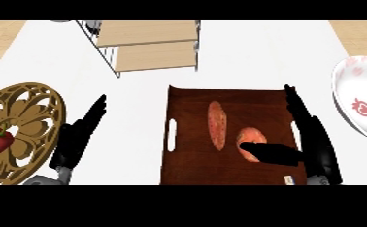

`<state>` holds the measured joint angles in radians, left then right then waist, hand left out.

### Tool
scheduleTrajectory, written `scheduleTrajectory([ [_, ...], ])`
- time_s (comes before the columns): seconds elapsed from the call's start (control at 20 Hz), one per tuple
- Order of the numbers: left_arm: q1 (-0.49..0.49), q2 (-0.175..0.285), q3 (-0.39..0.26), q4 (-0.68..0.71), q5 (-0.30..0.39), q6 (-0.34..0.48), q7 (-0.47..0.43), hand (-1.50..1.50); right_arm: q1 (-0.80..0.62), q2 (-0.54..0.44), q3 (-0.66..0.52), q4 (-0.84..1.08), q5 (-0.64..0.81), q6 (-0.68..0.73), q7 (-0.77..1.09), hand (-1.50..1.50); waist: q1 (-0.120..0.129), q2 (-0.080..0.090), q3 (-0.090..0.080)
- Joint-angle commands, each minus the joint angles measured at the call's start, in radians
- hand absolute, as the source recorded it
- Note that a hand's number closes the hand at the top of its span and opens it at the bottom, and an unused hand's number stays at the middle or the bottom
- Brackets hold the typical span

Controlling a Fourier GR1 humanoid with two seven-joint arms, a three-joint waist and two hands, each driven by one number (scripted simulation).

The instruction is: Pick the sweet potato from the tray and place it in the tiered shelf

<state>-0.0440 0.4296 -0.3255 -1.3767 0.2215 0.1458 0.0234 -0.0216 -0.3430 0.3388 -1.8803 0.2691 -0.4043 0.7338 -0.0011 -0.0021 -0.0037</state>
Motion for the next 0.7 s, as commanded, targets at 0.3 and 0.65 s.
scheduleTrajectory([
  [0.3,-0.042,-0.010,-0.014,0.034,-0.025,-0.020,-0.005,0.00,-0.273,-0.194,0.160,0.083,0.237,0.392,0.572,-1.50,0.034,0.005,-0.007],
  [0.65,-0.010,-0.036,-0.019,0.031,-0.040,-0.008,-0.029,0.00,-0.481,0.034,0.242,0.235,0.269,0.500,0.747,-1.50,0.031,0.002,0.000],
])
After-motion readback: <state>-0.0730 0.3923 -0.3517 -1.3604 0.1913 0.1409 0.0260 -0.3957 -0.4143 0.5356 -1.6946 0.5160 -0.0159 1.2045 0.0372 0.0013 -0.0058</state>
